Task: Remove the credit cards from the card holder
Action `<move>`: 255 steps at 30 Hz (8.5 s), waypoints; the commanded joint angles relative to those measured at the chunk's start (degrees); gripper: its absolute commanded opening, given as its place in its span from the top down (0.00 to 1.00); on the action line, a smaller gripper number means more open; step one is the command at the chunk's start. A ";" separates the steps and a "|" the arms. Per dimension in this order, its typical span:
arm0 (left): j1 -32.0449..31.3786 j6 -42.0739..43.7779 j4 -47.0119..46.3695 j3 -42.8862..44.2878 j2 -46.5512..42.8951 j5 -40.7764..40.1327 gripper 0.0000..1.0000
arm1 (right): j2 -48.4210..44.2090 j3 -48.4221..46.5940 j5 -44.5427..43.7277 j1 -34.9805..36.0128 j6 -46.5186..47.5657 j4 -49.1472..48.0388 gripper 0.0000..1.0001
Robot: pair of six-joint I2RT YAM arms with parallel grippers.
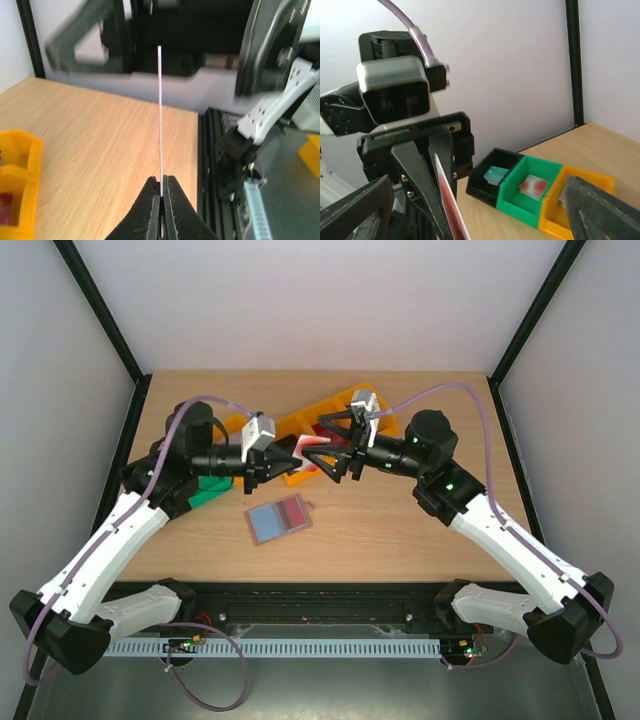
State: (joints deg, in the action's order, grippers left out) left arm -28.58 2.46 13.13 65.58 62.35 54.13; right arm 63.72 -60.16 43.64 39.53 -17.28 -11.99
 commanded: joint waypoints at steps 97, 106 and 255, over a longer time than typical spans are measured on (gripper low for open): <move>-13.49 86.14 -47.70 -16.00 3.12 -66.16 0.98 | 10.98 -1.79 -26.00 3.64 -48.02 -11.89 0.98; -1.11 63.64 -5.30 -12.36 -0.56 -64.34 0.98 | 8.87 -1.71 -27.72 0.00 -39.38 -5.25 0.18; 29.37 24.59 14.22 -2.82 42.59 -58.86 0.98 | 1.22 4.08 -25.28 -17.82 -28.95 0.90 0.01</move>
State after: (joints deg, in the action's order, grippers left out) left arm 0.38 28.25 28.73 62.48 103.53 -1.96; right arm 66.32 -56.49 19.29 22.02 -46.92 -11.81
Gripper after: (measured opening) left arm 0.025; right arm 0.987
